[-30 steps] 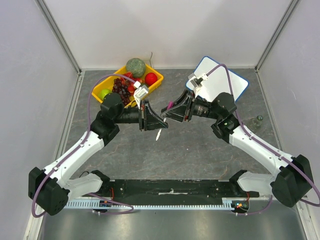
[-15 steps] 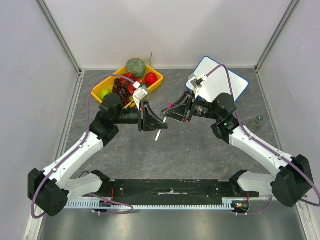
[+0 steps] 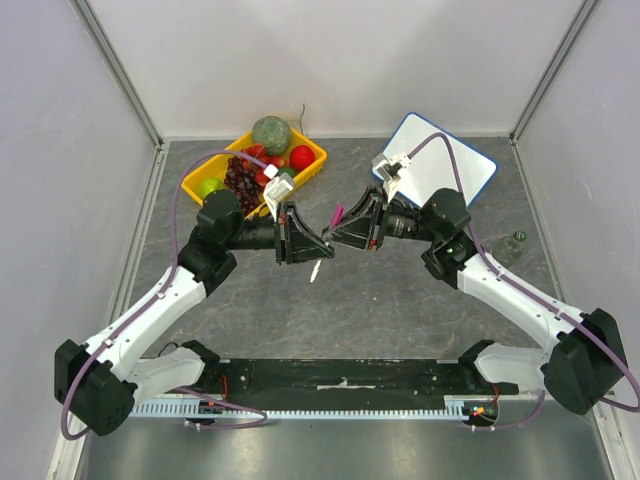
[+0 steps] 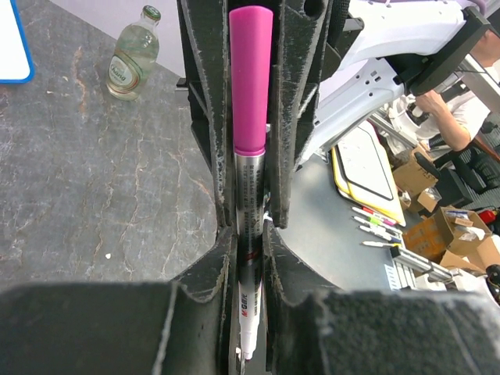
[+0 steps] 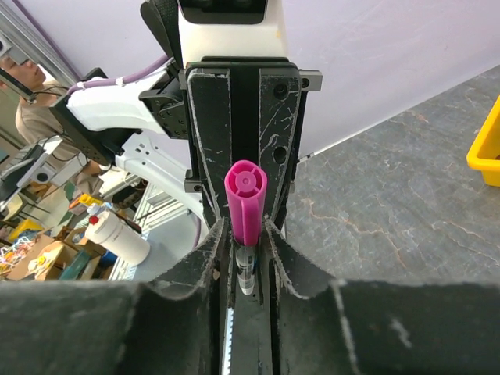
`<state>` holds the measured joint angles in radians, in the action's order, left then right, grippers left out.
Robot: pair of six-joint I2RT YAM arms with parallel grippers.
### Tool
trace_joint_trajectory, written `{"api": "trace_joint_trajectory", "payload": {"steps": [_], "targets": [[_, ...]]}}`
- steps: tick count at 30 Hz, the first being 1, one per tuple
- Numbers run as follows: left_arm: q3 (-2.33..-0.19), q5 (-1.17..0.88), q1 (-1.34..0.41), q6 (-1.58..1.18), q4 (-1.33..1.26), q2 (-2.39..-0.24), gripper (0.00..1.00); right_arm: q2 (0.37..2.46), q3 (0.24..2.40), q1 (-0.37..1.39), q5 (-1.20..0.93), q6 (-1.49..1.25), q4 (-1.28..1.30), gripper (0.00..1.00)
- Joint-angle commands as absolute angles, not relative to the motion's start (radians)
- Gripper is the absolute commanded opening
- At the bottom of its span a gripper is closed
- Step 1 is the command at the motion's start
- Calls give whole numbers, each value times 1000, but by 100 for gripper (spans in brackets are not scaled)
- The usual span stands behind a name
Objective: Write a sentence on the whiteboard
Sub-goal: Pick up the whiteboard marker at the center of the board.
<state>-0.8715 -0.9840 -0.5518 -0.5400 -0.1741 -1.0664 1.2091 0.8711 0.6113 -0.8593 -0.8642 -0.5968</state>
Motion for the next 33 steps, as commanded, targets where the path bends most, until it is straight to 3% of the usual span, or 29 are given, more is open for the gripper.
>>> {"api": "trace_joint_trajectory", "payload": {"steps": [1,3,7,14,17,26,33], "targets": [[-848,-980,-552,-572,-241,-1048,2,1186,858,612,-830,-853,-611,19],[-841,-983,-552,-575,-241,-1043,2,1189,865,612,-830,-854,-609,1],[-815,-979,-552,-566,-230,-1014,5,1177,867,612,-810,-839,-595,0],[-756,-887,-551,-495,-124,-916,61,1040,847,612,-605,-726,-434,0],[-716,-859,-551,-520,-178,-884,74,974,799,612,-525,-747,-446,0],[-735,-873,-554,-561,-270,-945,77,962,742,611,-508,-824,-522,0],[-758,-870,-561,-575,-308,-995,71,959,745,612,-489,-831,-522,0]]}}
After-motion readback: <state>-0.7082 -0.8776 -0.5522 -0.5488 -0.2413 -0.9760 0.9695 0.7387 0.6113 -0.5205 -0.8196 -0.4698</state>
